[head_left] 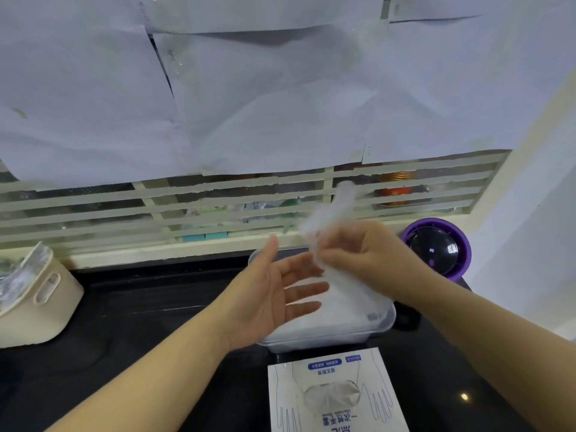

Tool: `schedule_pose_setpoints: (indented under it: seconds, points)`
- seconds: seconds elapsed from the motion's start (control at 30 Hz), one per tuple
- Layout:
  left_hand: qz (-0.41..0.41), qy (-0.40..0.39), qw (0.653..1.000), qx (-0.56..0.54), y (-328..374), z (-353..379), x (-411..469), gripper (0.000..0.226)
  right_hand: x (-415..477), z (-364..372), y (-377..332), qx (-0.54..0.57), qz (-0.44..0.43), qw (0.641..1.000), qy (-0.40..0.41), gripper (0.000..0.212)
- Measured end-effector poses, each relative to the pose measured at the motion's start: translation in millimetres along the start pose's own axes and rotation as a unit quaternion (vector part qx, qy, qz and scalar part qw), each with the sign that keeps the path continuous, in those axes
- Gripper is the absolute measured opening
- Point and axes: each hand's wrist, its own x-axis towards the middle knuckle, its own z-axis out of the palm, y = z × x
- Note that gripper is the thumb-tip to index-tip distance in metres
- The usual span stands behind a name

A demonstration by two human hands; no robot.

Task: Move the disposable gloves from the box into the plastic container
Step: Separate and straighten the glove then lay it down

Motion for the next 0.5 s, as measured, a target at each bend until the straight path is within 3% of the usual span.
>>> schedule_pose_setpoints:
  seconds: [0.1, 0.17, 0.27, 0.33, 0.4, 0.47, 0.5]
  points:
    - [-0.010, -0.055, 0.993, -0.104, 2, -9, 0, 0.090, -8, 17, -6, -0.154, -0.125, 0.974, -0.107, 0.010]
    - [-0.025, -0.043, 0.987, -0.152, 0, -14, 2, 0.071, -15, 24, -1, -0.197, -0.168, 0.953, -0.158, 0.033]
    - [-0.049, -0.001, 0.982, -0.184, -10, -21, 7, 0.042, -23, 25, 6, -0.156, -0.159, 0.961, -0.165, 0.050]
    - [-0.033, 0.005, 0.983, -0.181, -13, -21, 8, 0.039, -25, 26, 15, -0.088, -0.154, 0.982, -0.069, 0.042]
    - [-0.010, 0.007, 0.981, -0.193, -13, -21, 10, 0.038, -25, 27, 31, -0.019, -0.099, 0.988, 0.116, 0.036]
    - [0.006, -0.005, 0.974, -0.228, -10, -22, 13, 0.038, -23, 27, 42, 0.093, 0.041, 0.973, 0.206, 0.058]
    - [0.011, -0.009, 0.969, -0.245, -9, -22, 15, 0.037, -22, 27, 47, 0.182, 0.137, 0.956, 0.185, 0.073]
